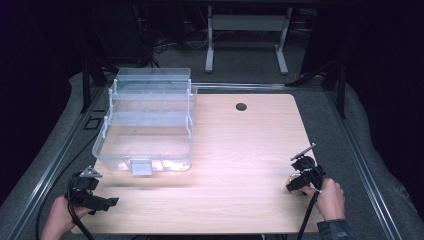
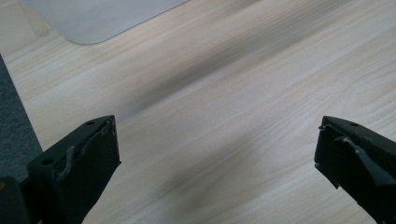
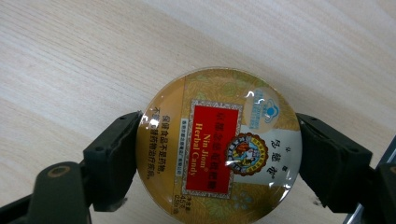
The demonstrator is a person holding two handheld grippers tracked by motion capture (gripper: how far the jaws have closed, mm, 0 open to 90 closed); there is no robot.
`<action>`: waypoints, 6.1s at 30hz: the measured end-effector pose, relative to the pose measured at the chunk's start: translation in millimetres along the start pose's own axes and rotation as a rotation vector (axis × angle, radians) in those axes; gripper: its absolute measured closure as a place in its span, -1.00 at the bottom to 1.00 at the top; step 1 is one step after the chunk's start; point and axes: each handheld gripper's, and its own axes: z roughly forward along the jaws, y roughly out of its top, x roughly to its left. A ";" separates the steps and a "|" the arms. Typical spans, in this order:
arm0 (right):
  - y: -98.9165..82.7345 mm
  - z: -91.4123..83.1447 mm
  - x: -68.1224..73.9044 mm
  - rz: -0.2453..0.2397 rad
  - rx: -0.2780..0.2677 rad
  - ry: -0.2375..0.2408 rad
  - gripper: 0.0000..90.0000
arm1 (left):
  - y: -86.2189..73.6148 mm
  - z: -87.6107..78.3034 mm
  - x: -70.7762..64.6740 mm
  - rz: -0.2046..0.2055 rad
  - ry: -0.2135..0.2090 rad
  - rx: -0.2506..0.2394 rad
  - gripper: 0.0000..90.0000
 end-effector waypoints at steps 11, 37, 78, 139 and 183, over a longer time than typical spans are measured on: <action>-2.7 4.5 -2.1 0.012 0.018 0.005 -0.80 | 0.0 -0.2 -0.5 0.000 0.001 0.004 -1.00; 4.9 -23.8 14.6 -0.031 -0.086 0.035 -0.95 | 49.5 -63.4 41.0 -0.063 0.053 -0.082 -1.00; 5.5 -33.9 22.7 -0.041 -0.086 0.022 -0.89 | 131.9 26.6 120.8 -0.263 0.122 0.076 0.57; 2.7 -39.5 20.1 -0.030 -0.112 0.037 -0.88 | 150.3 39.7 43.7 -0.036 0.066 0.102 0.66; -15.7 -46.8 8.3 0.013 -0.126 0.026 -0.87 | 176.4 57.2 -54.4 0.096 0.035 0.111 0.55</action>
